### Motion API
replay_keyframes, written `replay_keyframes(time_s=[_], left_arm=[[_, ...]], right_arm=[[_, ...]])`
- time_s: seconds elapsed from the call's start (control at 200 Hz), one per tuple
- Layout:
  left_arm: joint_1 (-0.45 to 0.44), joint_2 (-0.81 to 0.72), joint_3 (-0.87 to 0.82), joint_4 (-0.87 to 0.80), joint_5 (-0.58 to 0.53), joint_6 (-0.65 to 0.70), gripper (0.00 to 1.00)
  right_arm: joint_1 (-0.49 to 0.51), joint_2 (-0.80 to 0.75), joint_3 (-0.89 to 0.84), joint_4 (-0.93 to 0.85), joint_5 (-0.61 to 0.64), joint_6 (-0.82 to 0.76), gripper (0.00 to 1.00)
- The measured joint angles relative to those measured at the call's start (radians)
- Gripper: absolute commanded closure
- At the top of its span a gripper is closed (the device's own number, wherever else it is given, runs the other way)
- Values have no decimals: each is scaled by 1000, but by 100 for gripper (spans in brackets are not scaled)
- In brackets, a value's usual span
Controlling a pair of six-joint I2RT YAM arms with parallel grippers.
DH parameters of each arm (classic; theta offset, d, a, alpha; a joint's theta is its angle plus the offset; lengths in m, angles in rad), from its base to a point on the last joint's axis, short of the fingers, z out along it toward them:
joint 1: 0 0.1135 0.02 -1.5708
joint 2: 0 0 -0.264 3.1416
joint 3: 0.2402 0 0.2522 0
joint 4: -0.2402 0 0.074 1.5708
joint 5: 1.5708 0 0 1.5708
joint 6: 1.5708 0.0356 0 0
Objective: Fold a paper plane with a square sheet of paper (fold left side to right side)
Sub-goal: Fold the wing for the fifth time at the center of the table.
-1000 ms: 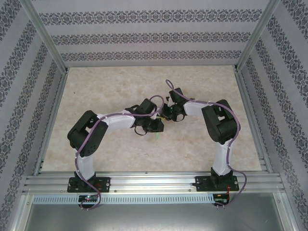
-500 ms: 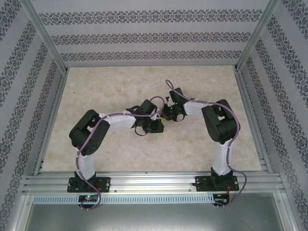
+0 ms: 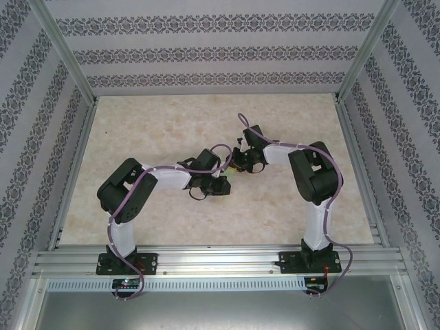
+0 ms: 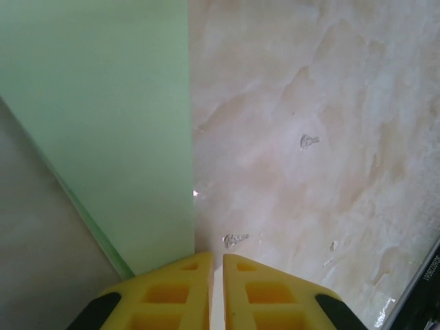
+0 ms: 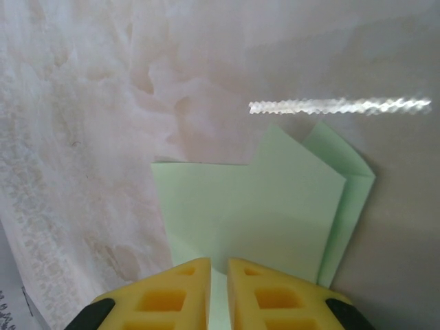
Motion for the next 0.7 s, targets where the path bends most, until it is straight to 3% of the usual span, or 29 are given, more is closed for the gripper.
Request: replay_keyframes(time_s=[0.704], left_arm=[[-17,-46,-41,-40,-6,80,85]], right_arm=[[0,9,18,-27,-4,0,83]])
